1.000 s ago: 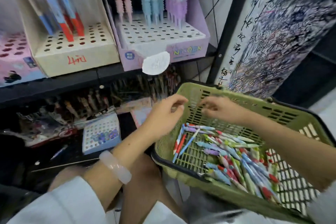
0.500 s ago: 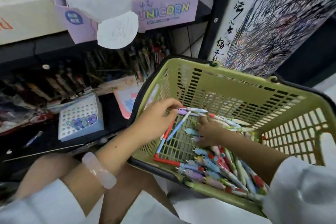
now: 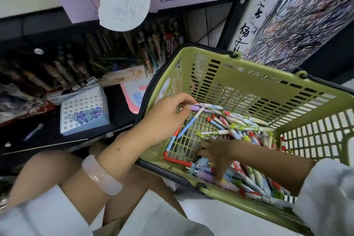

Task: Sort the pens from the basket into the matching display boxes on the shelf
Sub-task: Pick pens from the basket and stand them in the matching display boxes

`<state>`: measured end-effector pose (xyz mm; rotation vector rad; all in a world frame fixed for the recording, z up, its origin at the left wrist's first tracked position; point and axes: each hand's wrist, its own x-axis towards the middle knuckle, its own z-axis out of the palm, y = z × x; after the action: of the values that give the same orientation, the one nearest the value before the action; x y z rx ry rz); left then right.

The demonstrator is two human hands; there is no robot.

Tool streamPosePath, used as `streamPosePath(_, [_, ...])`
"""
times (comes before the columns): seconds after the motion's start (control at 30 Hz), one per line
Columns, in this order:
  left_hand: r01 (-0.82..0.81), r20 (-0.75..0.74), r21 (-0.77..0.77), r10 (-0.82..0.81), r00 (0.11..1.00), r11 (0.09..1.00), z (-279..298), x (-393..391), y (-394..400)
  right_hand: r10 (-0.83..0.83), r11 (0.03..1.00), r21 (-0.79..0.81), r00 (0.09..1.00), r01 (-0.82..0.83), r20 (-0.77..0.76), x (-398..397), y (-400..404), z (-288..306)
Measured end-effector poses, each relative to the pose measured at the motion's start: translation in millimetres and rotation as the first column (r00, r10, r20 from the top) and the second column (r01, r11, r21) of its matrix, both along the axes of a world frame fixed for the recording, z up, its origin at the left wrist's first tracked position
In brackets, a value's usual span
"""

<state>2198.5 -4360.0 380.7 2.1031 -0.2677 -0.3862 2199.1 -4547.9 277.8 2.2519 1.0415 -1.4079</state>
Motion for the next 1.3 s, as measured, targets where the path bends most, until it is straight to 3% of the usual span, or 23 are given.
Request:
streamPosePath(0.23, [0.007,-0.049,0.023,-0.006,0.999,1.0,5.1,-5.0,-0.4,0.136,0.99,-0.024,0.99,-0.137,-0.031,7.4,9.0,14.8])
streamPosePath(0.53, [0.001,-0.062,0.017,0.0,0.998,1.0,6.3,-4.5,-0.7,0.095,0.99,-0.101,0.995,-0.099,-0.042,-3.2,4.6,16.4])
streamPosePath(0.7, [-0.001,-0.042,0.001,0.001,0.999,1.0,2.5,-4.3,1.3,-0.044,0.985,-0.17,0.996,0.031,-0.075,2.5,6.1,20.5])
streamPosePath(0.93, [0.015,-0.048,-0.01,-0.016,0.999,1.0,2.3,-4.6,0.3,0.061,0.975,-0.214,0.998,-0.064,-0.017,-8.2,11.7,17.5])
streamPosePath(1.03, [0.018,-0.056,-0.018,-0.019,0.998,1.0,3.6,-6.4,1.6,0.077,0.988,-0.137,0.997,-0.075,0.007,-7.6,9.5,17.7])
streamPosePath(1.2, [0.019,-0.055,-0.001,-0.019,0.998,1.0,6.2,-7.4,0.7,-0.126,0.989,0.089,0.991,0.121,0.046,8.6,-12.4,31.4])
streamPosePath(1.3, [-0.002,-0.074,-0.024,0.0,0.997,1.0,7.6,-6.7,-0.3,-0.326,0.91,0.294,0.943,0.291,0.074,20.0,-24.0,51.6])
